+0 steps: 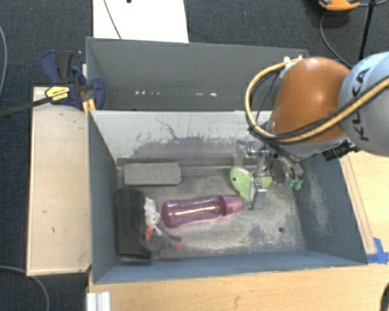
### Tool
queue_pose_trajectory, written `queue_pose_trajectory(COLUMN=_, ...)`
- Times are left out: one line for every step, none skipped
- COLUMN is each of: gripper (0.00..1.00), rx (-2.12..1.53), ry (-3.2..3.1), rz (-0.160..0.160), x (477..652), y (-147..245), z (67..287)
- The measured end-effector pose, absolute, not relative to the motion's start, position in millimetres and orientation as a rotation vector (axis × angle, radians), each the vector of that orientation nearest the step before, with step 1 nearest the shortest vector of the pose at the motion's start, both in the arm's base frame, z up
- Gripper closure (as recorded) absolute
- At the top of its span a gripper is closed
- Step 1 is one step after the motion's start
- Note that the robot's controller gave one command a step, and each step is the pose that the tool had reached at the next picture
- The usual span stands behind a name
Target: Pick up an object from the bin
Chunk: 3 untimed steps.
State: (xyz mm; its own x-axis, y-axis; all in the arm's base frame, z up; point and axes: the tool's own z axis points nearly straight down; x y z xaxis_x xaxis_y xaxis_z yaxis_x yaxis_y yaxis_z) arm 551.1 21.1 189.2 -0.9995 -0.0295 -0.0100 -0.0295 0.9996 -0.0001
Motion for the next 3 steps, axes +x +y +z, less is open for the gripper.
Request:
queue_pose_trajectory(gripper=0.00, rx=-0.081, ry=3.132, rz=0.002, x=552.1, y=32.0, z=128.5)
queue_pose_trajectory(gripper=0.00, rx=-0.267, ry=3.123, rz=0.000, x=541.6, y=42.1, z=87.9)
queue_pose_trajectory(gripper=1.00, rx=-0.462, ry=3.098, rz=0.002, x=527.4, y=61.5, z=70.1)
